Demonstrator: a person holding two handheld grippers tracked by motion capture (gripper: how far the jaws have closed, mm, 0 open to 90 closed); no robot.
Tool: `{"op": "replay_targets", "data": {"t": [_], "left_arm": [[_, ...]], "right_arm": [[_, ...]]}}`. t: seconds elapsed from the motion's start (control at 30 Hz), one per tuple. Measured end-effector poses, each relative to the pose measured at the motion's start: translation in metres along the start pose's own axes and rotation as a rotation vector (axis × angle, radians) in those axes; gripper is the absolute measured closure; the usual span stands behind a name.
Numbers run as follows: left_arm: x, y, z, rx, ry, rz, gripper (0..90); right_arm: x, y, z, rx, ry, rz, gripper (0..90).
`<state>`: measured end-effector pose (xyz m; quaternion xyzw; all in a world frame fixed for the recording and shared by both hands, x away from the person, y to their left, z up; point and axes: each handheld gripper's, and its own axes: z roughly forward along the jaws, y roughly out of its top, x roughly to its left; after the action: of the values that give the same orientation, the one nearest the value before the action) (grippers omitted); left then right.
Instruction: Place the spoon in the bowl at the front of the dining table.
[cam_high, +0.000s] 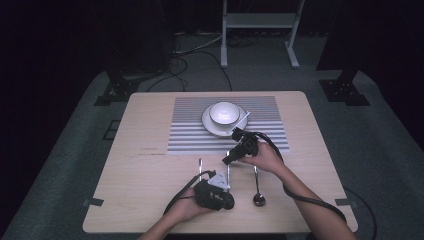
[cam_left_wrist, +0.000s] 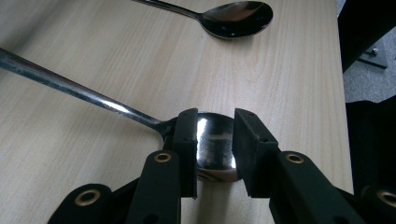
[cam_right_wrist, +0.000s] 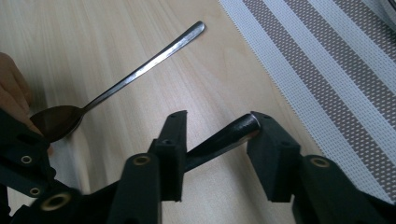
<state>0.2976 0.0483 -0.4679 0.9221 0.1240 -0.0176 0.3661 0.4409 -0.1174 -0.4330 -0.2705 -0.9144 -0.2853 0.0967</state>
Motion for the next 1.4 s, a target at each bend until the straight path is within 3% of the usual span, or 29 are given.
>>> {"op": "replay_targets", "data": {"t": [0.2, 0.5, 0.6, 0.63, 0.67, 0.7, 0.73, 0.87, 1.03, 1.1, 1.4], "left_arm": [[0.000, 0.000, -0.001, 0.001, 0.002, 0.003, 68.2], [0.000, 0.003, -0.003, 0.017, 0.004, 0.007, 55.8], [0.001, 0.004, -0.010, 0.016, 0.052, 0.015, 53.8], [0.002, 0.005, -0.013, 0.006, 0.058, 0.007, 52.5], [0.006, 0.004, -0.024, -0.013, 0.075, -0.005, 52.2], [0.006, 0.004, -0.024, -0.013, 0.075, -0.005, 51.9], [0.007, 0.003, -0.029, -0.023, 0.087, -0.010, 51.2], [0.013, -0.002, -0.045, -0.054, 0.122, -0.034, 48.2], [0.021, -0.010, -0.066, -0.090, 0.165, -0.066, 43.8], [0.026, -0.015, -0.077, -0.110, 0.199, -0.092, 40.5], [0.041, -0.028, -0.098, -0.152, 0.254, -0.165, 30.6]], "right_arm": [[0.001, 0.002, -0.001, -0.008, 0.005, 0.003, 62.7], [0.002, 0.002, -0.010, -0.054, 0.050, 0.048, 71.6], [0.004, 0.003, -0.014, -0.074, 0.069, 0.055, 76.0], [0.006, 0.004, -0.017, -0.089, 0.101, 0.062, 79.0], [0.009, 0.005, -0.019, -0.094, 0.112, 0.062, 80.5], [0.009, 0.005, -0.019, -0.094, 0.112, 0.062, 80.5], [0.013, 0.009, -0.024, -0.098, 0.149, 0.052, 83.7], [0.027, 0.017, -0.040, -0.114, 0.190, 0.026, 88.4], [0.036, 0.025, -0.056, -0.126, 0.170, -0.006, 88.5], [0.037, 0.030, -0.066, -0.136, 0.140, -0.015, 88.6], [0.031, 0.035, -0.083, -0.157, 0.100, -0.026, 88.5]]}}
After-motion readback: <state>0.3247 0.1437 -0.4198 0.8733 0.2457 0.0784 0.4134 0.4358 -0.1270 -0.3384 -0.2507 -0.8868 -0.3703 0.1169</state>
